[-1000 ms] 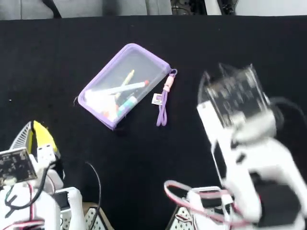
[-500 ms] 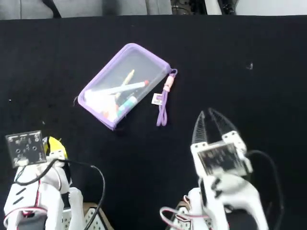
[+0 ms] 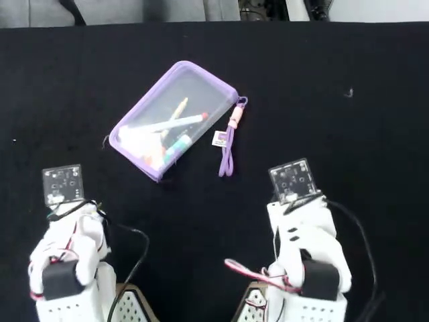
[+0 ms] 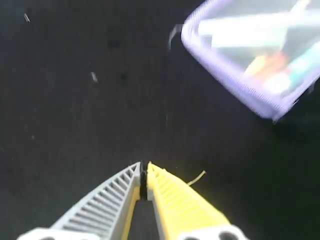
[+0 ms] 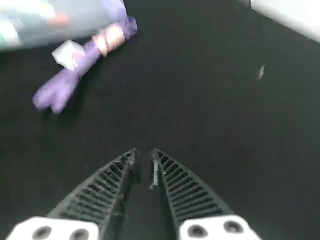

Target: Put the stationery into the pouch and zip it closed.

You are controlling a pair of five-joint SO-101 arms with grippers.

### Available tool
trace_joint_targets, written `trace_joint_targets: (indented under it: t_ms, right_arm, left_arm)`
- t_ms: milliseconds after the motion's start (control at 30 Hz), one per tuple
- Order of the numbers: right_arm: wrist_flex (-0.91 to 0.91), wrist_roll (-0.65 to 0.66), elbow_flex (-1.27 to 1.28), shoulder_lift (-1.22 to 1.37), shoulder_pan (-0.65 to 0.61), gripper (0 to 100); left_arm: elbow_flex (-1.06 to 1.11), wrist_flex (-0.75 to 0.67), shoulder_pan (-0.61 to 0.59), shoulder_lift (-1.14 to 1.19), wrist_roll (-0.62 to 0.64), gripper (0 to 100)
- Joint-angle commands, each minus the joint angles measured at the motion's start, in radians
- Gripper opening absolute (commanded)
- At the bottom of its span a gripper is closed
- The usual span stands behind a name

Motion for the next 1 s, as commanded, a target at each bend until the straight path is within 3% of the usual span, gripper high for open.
trace_joint_targets:
  t_ms: [0,200,400,967]
  right_arm:
    - [-0.008,-0.011,0.163,-0.088,0.052,4.7]
    - [-0.025,-0.011,0.294,-0.088,0.06,4.7]
    - [0.064,-0.003,0.298,-0.088,0.058,4.9]
    - [0.066,-0.002,0.298,-0.088,0.058,4.7]
  left_arm:
    - [0.143,-0.097,0.015,0.002,0.006,3]
    - [0.338,-0.184,0.016,0.002,0.003,3]
    - [0.334,-0.176,0.012,0.002,0.005,3]
    - [0.334,-0.176,0.015,0.002,0.005,3]
